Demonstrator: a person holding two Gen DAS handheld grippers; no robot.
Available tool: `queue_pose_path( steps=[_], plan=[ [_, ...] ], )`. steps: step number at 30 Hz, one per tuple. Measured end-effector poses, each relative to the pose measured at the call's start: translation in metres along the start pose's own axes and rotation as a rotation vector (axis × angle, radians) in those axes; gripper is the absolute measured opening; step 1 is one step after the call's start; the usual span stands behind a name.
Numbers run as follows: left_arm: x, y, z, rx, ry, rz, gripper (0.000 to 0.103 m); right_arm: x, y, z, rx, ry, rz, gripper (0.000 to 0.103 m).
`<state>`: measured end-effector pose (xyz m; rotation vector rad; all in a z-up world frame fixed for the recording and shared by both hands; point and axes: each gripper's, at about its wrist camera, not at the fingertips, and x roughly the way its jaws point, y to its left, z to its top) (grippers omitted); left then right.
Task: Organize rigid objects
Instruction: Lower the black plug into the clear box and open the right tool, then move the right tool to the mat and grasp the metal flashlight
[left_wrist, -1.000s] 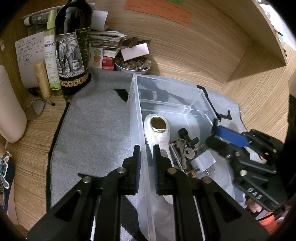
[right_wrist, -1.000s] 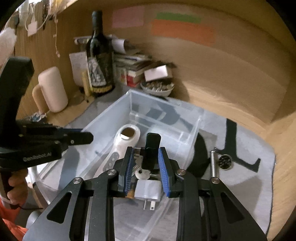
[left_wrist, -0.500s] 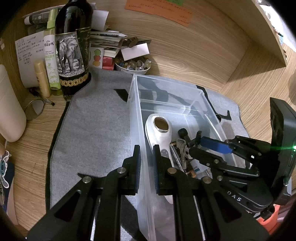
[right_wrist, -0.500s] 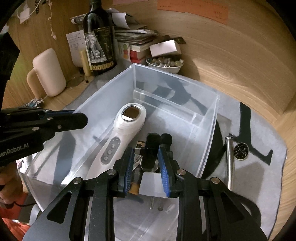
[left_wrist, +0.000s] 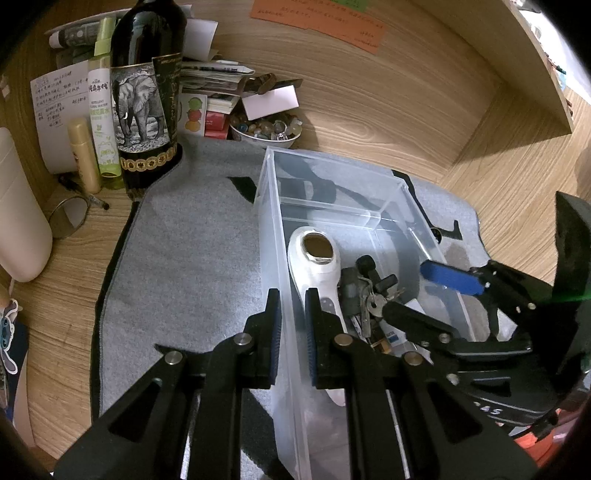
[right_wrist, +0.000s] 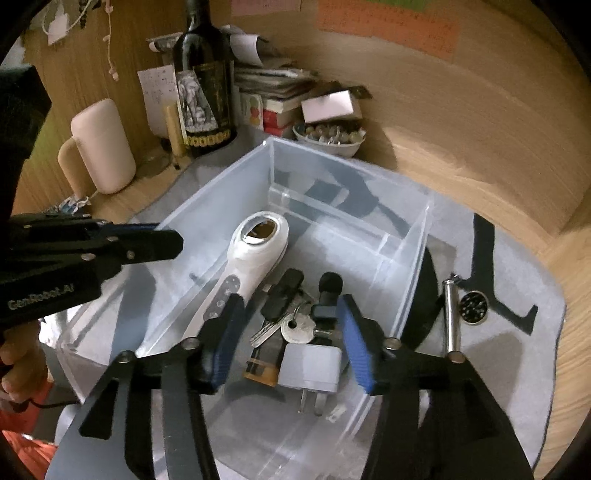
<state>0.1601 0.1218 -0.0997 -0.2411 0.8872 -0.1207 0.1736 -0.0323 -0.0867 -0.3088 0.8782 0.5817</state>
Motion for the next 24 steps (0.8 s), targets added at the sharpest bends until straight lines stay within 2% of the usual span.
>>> queue_pose_path(
  steps=[4,9,15,24],
  plan=[
    [0.0,-0.001,0.0,-0.001,-0.001,0.001,0.01,-0.011,-0.004,0.002,0.008,-0.036,-0.013,0.06],
    [0.001,-0.004,0.0,0.0,0.0,0.002,0.01,-0.026,-0.013,0.005,0.037,-0.09,-0.035,0.071],
    [0.0,-0.003,0.0,-0.001,0.0,0.0,0.01,-0.047,-0.04,0.007,0.108,-0.163,-0.096,0.079],
    [0.0,-0.003,0.0,-0.001,-0.001,0.001,0.01,-0.053,-0.105,0.007,0.247,-0.176,-0.223,0.08]
  ],
)
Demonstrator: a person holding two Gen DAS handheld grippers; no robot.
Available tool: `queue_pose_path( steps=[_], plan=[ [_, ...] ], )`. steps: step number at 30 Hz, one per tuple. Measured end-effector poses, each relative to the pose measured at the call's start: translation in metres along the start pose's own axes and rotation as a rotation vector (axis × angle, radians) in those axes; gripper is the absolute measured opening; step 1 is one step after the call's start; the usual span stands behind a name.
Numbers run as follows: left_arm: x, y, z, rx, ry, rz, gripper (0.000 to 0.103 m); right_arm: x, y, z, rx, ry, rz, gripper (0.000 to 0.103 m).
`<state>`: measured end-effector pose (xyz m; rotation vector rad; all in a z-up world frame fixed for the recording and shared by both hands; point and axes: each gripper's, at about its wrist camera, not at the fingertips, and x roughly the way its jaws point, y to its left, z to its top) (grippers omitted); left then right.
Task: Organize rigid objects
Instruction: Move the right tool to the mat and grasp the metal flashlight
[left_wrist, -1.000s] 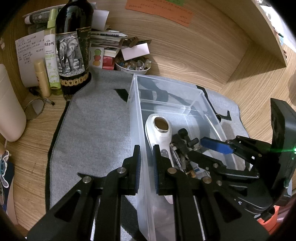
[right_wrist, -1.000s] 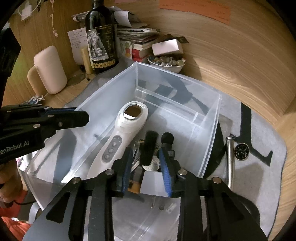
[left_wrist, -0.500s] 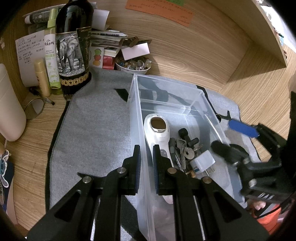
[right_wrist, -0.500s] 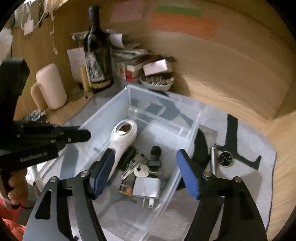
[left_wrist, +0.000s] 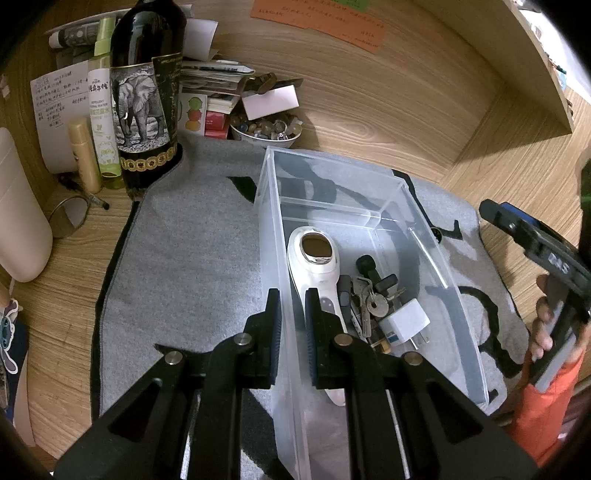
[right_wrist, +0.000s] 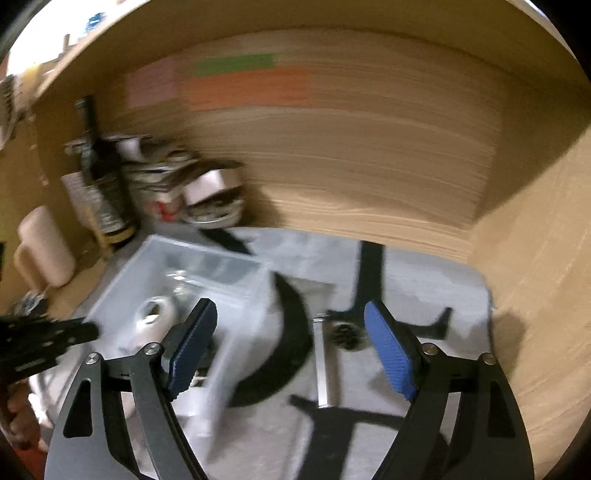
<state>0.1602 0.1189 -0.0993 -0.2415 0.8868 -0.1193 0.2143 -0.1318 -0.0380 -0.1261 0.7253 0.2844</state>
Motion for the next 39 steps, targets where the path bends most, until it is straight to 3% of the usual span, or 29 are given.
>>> queue_pose_path(
  steps=[7,13,20,22,26,32,39],
  plan=[
    [0.0,0.001,0.0,0.0,0.001,-0.001,0.01,0.036,-0.026,-0.013,0.071,0.097,-0.035,0.08],
    [0.0,0.001,0.0,0.0,0.0,0.0,0.01,0.069,-0.028,-0.035,0.079,0.212,-0.012,0.076],
    [0.0,0.001,0.0,0.0,0.0,0.0,0.01,0.097,-0.027,-0.05,0.076,0.316,0.003,0.05],
    [0.0,0.0,0.0,-0.001,0.001,-0.001,0.01,0.096,-0.025,-0.051,0.059,0.304,-0.016,0.045],
    [0.0,0.001,0.0,0.0,0.001,0.0,0.01,0.094,-0.021,-0.052,0.039,0.295,-0.005,0.015],
    [-0.001,0.0,-0.001,0.0,0.001,0.001,0.01,0.084,-0.019,-0.051,0.054,0.27,0.009,0.014],
    [-0.001,0.001,-0.001,-0.002,0.001,-0.001,0.01,0.049,-0.017,-0.039,0.062,0.177,0.036,0.014]
  ],
)
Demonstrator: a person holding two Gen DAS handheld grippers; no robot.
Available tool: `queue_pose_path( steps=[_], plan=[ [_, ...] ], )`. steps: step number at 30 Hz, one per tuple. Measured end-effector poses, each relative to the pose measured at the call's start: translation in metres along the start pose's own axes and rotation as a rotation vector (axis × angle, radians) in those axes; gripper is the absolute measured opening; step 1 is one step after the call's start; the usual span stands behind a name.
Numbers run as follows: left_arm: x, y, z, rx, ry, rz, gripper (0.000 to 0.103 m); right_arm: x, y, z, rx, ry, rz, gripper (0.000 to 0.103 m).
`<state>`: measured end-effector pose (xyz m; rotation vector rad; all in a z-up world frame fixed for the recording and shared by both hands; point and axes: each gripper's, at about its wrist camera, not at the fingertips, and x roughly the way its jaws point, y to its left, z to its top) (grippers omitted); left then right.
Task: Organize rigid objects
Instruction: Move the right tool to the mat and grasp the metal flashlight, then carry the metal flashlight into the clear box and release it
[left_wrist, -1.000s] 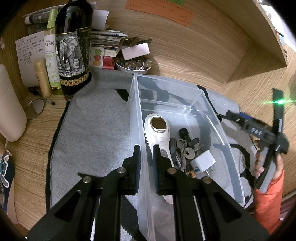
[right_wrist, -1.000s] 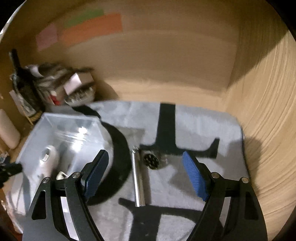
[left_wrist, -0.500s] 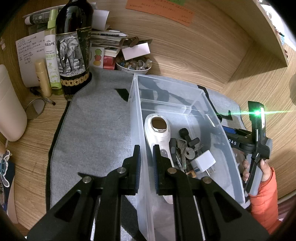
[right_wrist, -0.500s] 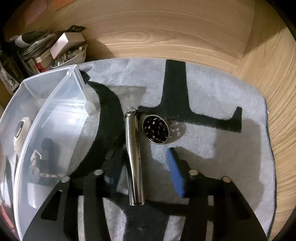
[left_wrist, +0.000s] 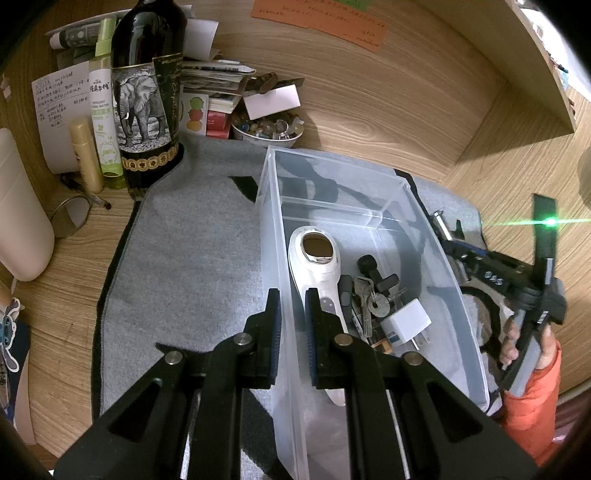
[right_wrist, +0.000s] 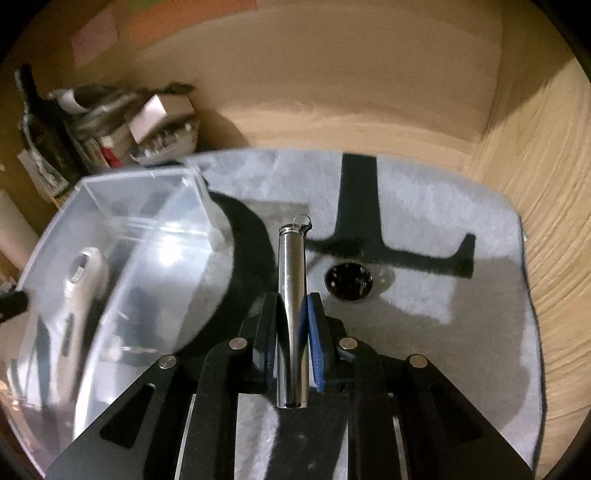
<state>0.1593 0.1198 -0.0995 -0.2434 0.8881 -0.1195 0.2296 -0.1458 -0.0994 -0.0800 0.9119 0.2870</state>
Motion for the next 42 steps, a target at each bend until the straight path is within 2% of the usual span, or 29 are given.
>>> queue_pose_path(
  steps=[12,19,31,42],
  plan=[
    [0.0,0.0,0.0,-0.001,0.0,-0.001,0.01,-0.066,0.028,0.017,-0.052,-0.184,0.043,0.014],
    [0.0,0.0,0.0,-0.001,0.0,0.0,0.01,-0.084,0.051,0.02,-0.106,-0.236,0.09,0.014],
    [-0.001,0.0,0.0,-0.002,0.0,0.0,0.01,-0.068,0.093,0.007,-0.197,-0.179,0.186,0.014],
    [-0.001,0.0,0.0,-0.003,0.0,0.001,0.01,-0.024,0.11,0.003,-0.269,-0.041,0.164,0.014]
  ],
)
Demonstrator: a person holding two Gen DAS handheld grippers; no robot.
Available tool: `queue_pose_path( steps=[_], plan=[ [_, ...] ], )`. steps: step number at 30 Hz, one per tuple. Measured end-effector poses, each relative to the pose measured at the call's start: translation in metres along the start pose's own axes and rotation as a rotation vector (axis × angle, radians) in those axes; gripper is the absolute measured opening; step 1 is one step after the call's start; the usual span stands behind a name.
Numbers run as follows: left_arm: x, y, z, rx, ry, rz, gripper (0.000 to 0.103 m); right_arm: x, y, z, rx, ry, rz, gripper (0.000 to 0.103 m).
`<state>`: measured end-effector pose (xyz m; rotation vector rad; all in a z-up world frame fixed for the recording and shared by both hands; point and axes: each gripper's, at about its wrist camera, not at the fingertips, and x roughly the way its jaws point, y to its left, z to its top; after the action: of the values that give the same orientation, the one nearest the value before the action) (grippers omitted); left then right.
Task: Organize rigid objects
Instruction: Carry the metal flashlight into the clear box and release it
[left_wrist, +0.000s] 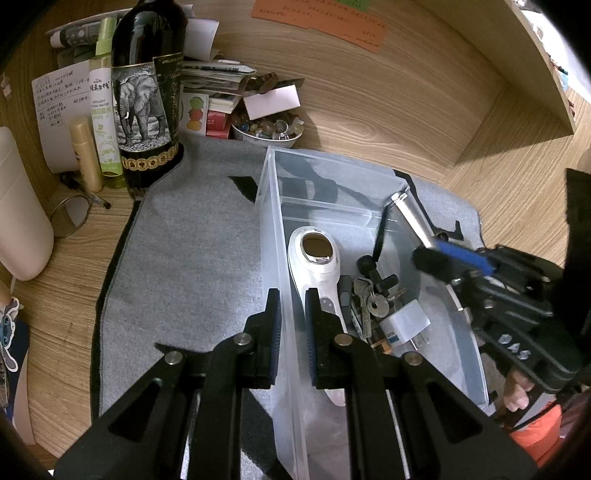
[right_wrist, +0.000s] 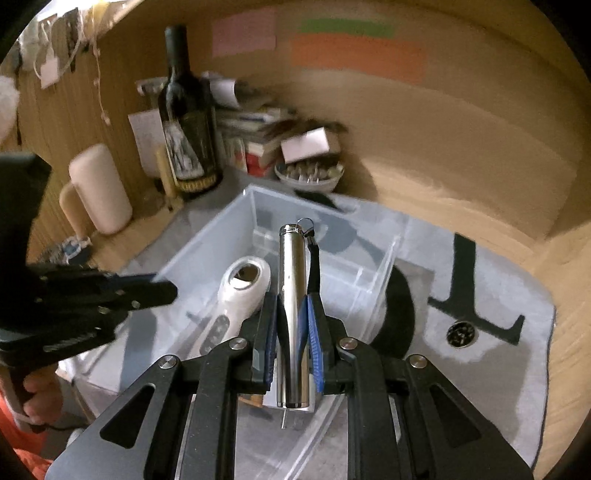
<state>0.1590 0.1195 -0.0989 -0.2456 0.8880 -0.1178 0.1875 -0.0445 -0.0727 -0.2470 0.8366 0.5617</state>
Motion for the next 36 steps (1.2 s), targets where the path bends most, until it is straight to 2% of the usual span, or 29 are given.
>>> queue_pose_path(
  steps=[9,19,22,24,28,30,34,36],
  plan=[
    [0.0,0.0,0.0,0.001,0.0,0.0,0.01,0.027,-0.003,-0.006,-0.021,0.101,0.008,0.014],
    [0.0,0.0,0.0,0.0,0.0,0.0,0.01,0.027,0.005,-0.005,-0.057,0.113,0.019,0.015],
    [0.0,0.001,0.0,0.0,0.0,-0.001,0.01,0.025,0.008,-0.005,-0.065,0.109,0.024,0.025],
    [0.0,0.0,0.0,-0.001,0.0,-0.001,0.01,0.02,0.01,-0.004,-0.068,0.087,0.019,0.039],
    [0.0,0.0,0.0,0.0,0.0,0.0,0.01,0.002,0.011,-0.001,-0.066,0.017,0.006,0.05],
    [0.0,0.0,0.0,-0.001,0.0,-0.001,0.01,-0.007,0.009,0.002,-0.061,-0.016,-0.01,0.06],
    [0.0,0.0,0.0,-0.001,0.0,0.0,0.01,-0.026,0.001,0.009,-0.031,-0.091,-0.045,0.064],
    [0.0,0.0,0.0,0.0,0.0,0.0,0.01,-0.035,-0.006,0.011,-0.006,-0.126,-0.06,0.07]
  ],
)
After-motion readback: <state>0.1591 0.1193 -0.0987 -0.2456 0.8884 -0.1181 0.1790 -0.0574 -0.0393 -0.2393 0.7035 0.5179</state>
